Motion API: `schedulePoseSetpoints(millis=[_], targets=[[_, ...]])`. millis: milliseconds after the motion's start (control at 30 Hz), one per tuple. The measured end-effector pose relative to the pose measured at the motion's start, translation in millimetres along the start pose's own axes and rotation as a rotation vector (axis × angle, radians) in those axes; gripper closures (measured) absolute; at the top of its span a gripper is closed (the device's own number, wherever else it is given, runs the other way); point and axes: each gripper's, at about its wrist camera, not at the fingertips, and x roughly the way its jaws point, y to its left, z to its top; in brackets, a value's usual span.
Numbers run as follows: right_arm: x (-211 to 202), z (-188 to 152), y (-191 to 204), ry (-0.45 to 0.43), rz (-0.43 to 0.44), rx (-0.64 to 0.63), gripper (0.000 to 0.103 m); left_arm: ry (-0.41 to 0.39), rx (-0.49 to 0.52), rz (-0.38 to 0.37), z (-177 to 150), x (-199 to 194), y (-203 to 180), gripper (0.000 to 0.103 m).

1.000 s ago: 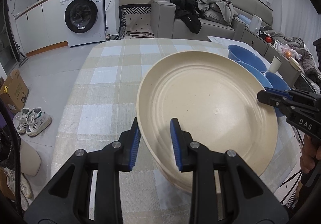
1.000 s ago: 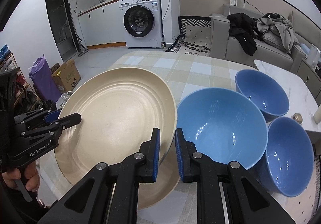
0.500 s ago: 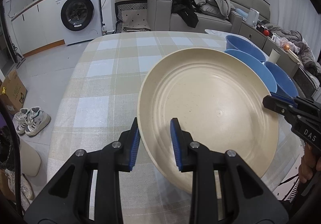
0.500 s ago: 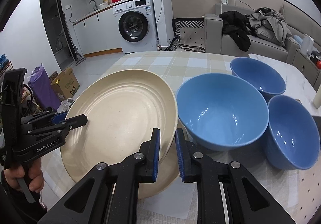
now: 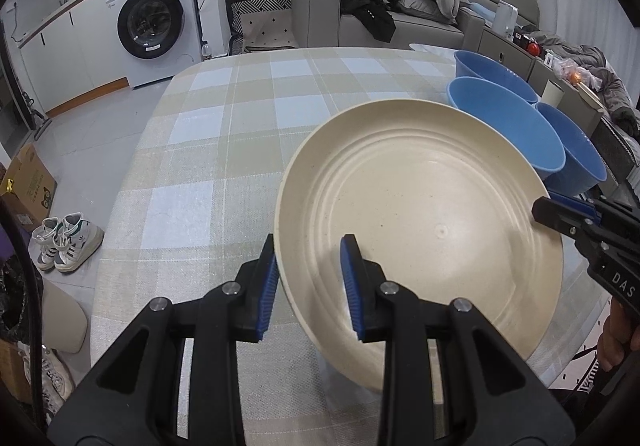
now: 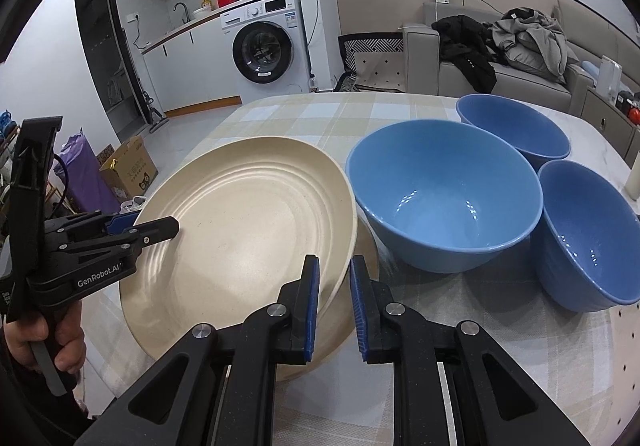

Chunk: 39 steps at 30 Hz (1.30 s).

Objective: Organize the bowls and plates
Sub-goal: 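Carry the held cream plate with both tools and lower it onto the plate stack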

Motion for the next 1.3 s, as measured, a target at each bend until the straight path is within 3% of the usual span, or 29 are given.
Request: schedulePoseSetpoints(millis=[1300], targets=[[28, -9, -7, 0.071, -0.030, -0.004, 0.084, 0.069, 0.076, 0.047, -8, 60, -13, 0.077]])
